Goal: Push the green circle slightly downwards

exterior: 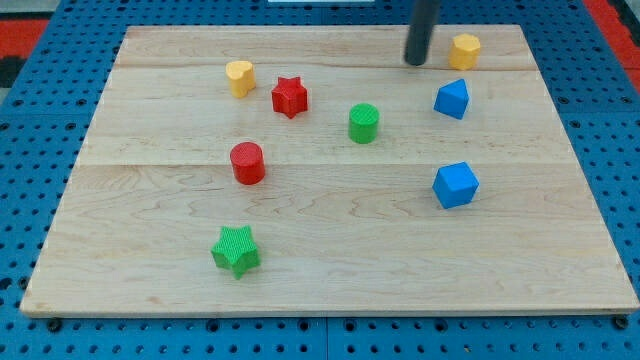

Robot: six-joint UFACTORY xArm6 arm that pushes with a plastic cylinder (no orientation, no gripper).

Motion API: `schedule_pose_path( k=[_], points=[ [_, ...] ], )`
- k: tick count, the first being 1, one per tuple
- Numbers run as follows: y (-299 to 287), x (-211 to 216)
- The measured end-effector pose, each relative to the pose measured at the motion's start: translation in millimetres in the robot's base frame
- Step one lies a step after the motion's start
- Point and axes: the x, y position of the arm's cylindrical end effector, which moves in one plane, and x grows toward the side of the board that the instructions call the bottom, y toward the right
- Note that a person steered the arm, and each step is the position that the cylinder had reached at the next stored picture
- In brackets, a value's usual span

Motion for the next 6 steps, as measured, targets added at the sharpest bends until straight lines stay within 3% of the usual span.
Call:
schedule_pose_path(
  k=[1,4,6],
  points=[
    [-22.3,42.6],
    [-17.4,135.4],
    [25.3,94.0]
  ],
)
